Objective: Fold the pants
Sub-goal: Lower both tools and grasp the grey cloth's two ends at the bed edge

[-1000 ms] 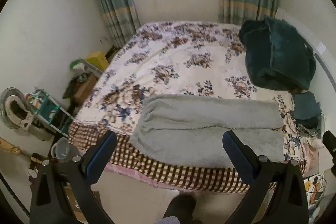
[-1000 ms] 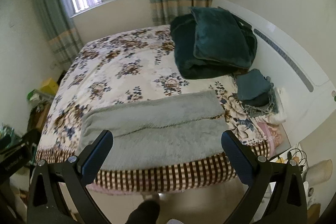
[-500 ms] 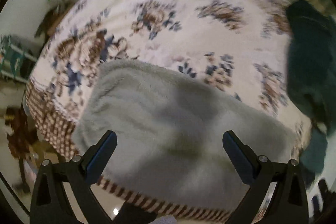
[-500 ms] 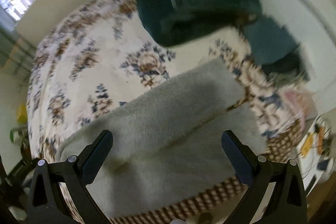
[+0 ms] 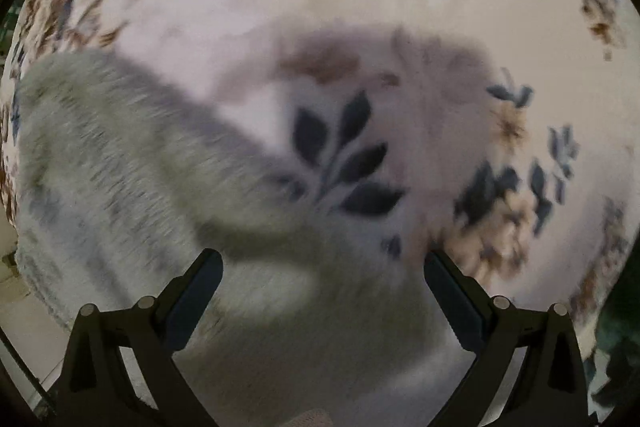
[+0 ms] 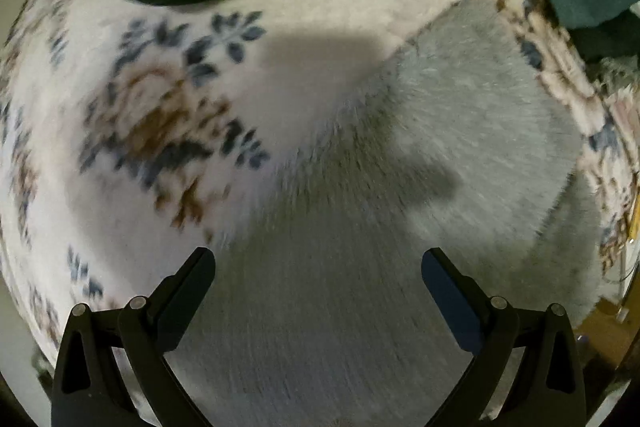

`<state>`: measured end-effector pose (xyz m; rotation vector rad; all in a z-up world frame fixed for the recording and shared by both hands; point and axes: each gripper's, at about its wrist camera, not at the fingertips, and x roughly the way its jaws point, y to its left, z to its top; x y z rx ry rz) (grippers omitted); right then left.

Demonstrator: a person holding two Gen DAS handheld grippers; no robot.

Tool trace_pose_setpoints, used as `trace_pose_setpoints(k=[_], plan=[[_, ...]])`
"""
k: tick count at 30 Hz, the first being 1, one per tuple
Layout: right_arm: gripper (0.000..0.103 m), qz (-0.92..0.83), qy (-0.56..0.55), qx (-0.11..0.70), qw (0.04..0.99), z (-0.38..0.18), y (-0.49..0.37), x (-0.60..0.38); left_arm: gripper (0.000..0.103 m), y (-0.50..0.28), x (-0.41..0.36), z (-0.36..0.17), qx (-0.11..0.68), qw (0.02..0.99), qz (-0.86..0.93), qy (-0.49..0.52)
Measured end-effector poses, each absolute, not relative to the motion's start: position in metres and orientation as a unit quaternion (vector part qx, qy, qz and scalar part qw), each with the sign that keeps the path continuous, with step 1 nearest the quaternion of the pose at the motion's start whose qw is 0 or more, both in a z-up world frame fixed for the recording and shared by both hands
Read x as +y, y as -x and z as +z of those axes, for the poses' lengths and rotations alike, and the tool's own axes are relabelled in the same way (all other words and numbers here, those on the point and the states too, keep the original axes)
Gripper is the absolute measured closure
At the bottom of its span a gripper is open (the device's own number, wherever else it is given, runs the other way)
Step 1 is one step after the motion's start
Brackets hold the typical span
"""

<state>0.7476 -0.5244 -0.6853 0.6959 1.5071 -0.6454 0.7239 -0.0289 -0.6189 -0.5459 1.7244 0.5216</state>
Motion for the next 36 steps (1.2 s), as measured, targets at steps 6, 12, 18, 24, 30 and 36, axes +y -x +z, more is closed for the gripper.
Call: trace_pose_setpoints(k=[6, 12, 18, 24, 30, 36], plan=[[0.002, -0.309, -0.338, 0.659, 0.596, -0.745, -0.767, -0.548, 0.064, -0.726, -0.029, -0.616, 0.716, 0.609, 0.262, 0.216], [0.084, -0.310, -0.322, 0.647, 0.618, -0.749, -0.750, -0.557, 0.097, -0.703, -0.016, -0.570, 0.677, 0.651, 0.240, 0.246], [0.094, -0.258, -0.311, 0.616, 0.676, -0.704, -0.703, -0.552, 0.099, -0.651, -0.021, -0.484, 0.627, 0.717, 0.199, 0.233], [0.095, -0.215, -0.315, 0.581, 0.719, -0.614, -0.630, -0.554, 0.099, -0.556, -0.026, -0.417, 0.565, 0.781, 0.158, 0.214], [0.095, -0.198, -0.297, 0.590, 0.724, -0.559, -0.506, -0.566, 0.099, -0.452, -0.007, -0.434, 0.562, 0.771, 0.158, 0.255], [0.095, -0.202, -0.285, 0.627, 0.696, -0.597, -0.414, -0.581, 0.099, -0.364, -0.011, -0.509, 0.618, 0.711, 0.196, 0.272]])
